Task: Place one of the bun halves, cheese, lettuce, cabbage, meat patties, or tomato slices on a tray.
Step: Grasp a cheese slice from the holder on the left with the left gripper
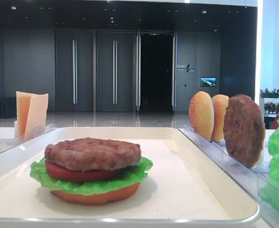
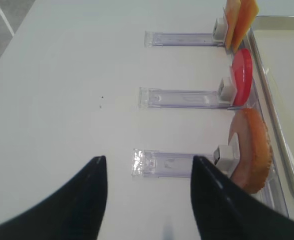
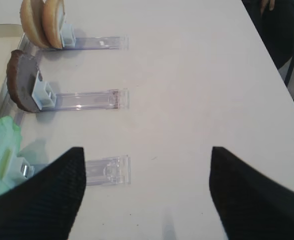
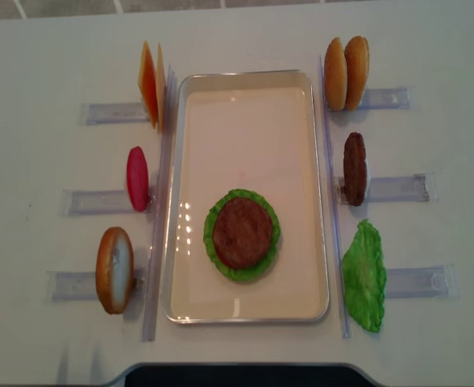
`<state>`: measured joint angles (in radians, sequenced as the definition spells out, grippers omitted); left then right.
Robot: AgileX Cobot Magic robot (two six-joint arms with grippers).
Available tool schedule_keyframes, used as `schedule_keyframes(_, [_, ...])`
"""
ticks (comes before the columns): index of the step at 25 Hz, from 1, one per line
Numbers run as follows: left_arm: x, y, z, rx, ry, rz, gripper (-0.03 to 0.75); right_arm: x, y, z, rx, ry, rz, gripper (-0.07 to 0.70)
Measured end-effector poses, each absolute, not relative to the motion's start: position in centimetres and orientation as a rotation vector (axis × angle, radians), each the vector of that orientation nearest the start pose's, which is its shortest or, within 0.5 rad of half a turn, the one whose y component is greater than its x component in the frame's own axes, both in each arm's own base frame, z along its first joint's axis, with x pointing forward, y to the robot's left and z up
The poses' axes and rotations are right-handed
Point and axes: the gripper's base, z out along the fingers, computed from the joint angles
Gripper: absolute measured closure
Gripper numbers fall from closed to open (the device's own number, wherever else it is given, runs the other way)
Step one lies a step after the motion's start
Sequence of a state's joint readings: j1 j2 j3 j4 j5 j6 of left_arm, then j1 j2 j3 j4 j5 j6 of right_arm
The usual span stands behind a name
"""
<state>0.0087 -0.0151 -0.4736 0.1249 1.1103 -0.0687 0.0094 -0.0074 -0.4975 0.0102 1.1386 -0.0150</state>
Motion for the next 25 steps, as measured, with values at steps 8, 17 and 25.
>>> schedule_keyframes(8, [-0.7, 1.0, 26.6, -0.09, 2.099, 0.115, 0.307, -0.9, 0.1, 27.0, -0.027, 2.117, 0.009, 0.11])
schedule_keyframes(17, [-0.7, 1.1, 26.7, -0.091, 2.098, 0.127, 0.307, -0.9, 0.1, 27.0, -0.027, 2.117, 0.009, 0.111])
schedule_keyframes(25, [0.2, 1.2, 29.3, -0.103, 2.265, 0.136, 0.307, -0.9, 0.1, 27.0, -0.027, 2.117, 0.009, 0.111])
